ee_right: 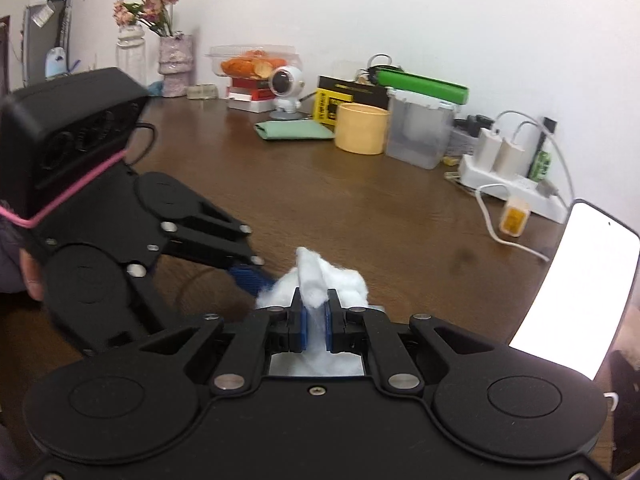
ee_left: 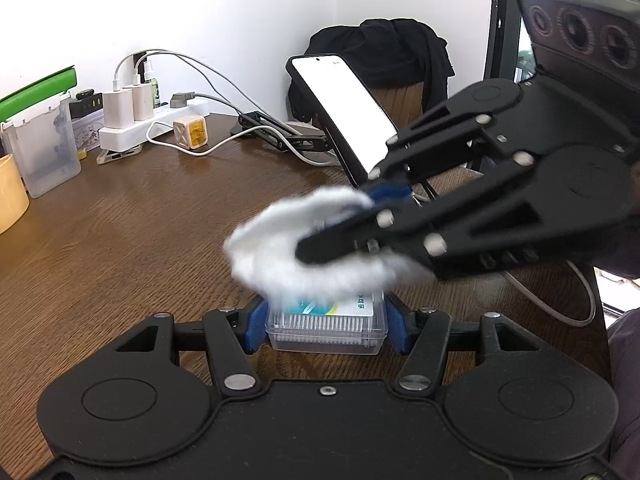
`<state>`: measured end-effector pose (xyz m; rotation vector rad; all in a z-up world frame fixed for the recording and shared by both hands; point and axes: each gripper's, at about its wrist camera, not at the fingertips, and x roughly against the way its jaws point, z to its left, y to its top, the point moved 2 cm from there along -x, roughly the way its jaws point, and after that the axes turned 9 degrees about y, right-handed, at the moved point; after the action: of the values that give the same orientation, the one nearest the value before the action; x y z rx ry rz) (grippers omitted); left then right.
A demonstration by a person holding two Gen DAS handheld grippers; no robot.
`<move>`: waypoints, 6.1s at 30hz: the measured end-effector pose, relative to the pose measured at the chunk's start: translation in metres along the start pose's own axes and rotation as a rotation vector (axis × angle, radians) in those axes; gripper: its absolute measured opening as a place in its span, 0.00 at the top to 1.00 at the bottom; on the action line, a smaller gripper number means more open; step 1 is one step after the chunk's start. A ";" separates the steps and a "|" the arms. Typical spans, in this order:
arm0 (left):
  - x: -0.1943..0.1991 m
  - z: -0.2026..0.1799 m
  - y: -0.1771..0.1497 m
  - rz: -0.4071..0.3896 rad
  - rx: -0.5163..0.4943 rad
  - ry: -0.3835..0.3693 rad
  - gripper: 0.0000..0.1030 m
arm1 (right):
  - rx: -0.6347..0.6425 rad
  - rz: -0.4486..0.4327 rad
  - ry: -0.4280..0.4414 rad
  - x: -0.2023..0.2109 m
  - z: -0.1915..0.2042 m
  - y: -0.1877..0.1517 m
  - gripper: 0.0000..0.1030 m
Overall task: Clean container
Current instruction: 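Rub the cotton wad back and forth across the floss box lid, then wipe the box lid with the right gripper while the left tilts the box, then sweep the cotton over the box edge nearest the left gripper fingers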
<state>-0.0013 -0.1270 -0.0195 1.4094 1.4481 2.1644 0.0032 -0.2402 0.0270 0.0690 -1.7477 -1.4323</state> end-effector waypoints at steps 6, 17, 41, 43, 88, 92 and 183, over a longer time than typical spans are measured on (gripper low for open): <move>0.001 -0.002 -0.001 -0.002 -0.006 -0.002 0.45 | -0.027 0.024 -0.062 0.011 -0.018 -0.007 0.92; 0.000 -0.001 -0.001 -0.001 -0.008 -0.002 0.45 | 0.003 0.000 0.008 -0.004 0.001 0.003 0.92; -0.001 -0.001 -0.002 -0.002 -0.009 -0.002 0.45 | -0.007 0.045 -0.065 0.014 -0.017 -0.006 0.92; -0.001 -0.001 -0.002 -0.001 -0.009 -0.002 0.45 | -0.004 0.043 -0.022 0.016 -0.009 -0.005 0.92; -0.001 0.006 -0.002 -0.011 0.037 0.060 0.45 | 0.348 -0.153 -0.008 0.015 0.003 -0.007 0.90; -0.003 0.010 -0.001 0.000 0.066 0.099 0.45 | 0.524 -0.199 0.001 0.011 0.000 -0.006 0.91; -0.003 -0.015 -0.002 -0.036 -0.096 0.153 0.45 | -0.098 -0.020 0.096 0.013 -0.025 -0.011 0.92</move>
<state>-0.0121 -0.1374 -0.0240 1.2005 1.3858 2.3300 0.0053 -0.2700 0.0244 0.1008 -1.6010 -1.5024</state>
